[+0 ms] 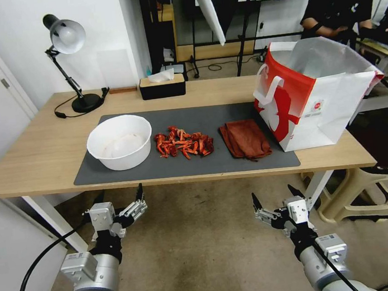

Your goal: Sweep shrimp from table into container with towel, then put container into takeout bag.

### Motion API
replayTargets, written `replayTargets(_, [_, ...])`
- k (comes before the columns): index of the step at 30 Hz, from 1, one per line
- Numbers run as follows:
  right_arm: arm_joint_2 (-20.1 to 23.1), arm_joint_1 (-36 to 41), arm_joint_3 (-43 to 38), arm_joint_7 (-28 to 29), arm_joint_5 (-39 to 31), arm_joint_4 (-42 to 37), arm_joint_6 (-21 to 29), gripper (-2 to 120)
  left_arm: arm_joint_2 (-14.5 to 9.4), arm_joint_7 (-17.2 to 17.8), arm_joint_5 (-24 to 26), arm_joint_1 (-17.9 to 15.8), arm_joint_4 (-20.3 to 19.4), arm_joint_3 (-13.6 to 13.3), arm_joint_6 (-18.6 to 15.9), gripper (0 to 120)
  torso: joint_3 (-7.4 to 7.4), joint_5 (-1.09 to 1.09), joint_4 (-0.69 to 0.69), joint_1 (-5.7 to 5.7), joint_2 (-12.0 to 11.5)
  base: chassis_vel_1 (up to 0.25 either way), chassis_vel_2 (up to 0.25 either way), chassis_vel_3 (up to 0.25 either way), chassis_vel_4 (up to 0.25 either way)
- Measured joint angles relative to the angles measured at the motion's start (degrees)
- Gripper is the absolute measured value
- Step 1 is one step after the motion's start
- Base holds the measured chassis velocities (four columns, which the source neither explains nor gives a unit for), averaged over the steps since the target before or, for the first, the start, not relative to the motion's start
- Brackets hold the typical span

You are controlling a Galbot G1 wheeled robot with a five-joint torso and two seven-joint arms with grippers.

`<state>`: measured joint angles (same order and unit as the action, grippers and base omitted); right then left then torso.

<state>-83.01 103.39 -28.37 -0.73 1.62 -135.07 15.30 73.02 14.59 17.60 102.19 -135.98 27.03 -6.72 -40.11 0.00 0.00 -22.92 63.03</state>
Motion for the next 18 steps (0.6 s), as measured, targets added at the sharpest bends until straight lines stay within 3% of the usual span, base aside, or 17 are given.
replayTargets(7, [0.3,-0.2,-0.1,0.1,-0.4,0.2,0.0,100,-0.1,-2.4,-1.8,-0.7,2.6,1.0,4.2,100,0.00,0.00,0.01,0.00,0.0,0.000,0.000,0.000,0.000])
replayTargets(9, [0.5,-0.3,-0.2,0.0,-0.9,-0.1,0.1,100,-1.3,-7.1,-2.1,-3.1,4.5,3.2,8.5,100,0.00,-0.01,0.00,0.00,0.0,0.000,0.000,0.000,0.000])
replayTargets(11, [0.6,-0.4,-0.2,0.0,-1.2,-0.3,0.3,100,-2.3,-8.9,-1.1,-4.5,5.4,4.4,9.4,100,0.00,-0.01,-0.01,0.00,0.0,0.000,0.000,0.000,0.000])
replayTargets(15, [1.3,-0.6,0.0,0.1,-1.4,-1.1,0.7,100,-7.4,-13.8,6.0,-8.4,7.9,8.9,10.7,100,0.00,0.00,-0.01,0.00,0.0,0.000,0.000,0.000,0.000])
replayTargets(16, [1.3,-0.6,0.0,0.1,-1.4,-1.1,0.7,100,-7.4,-13.8,6.0,-8.4,7.9,8.9,10.7,100,0.00,0.00,-0.01,0.00,0.0,0.000,0.000,0.000,0.000])
replayTargets(18, [1.9,-0.5,0.4,0.1,-1.3,-1.9,1.0,100,-11.1,-15.4,9.0,-9.6,9.6,11.4,11.3,100,0.00,0.00,0.03,0.00,0.0,0.000,0.000,0.000,0.000])
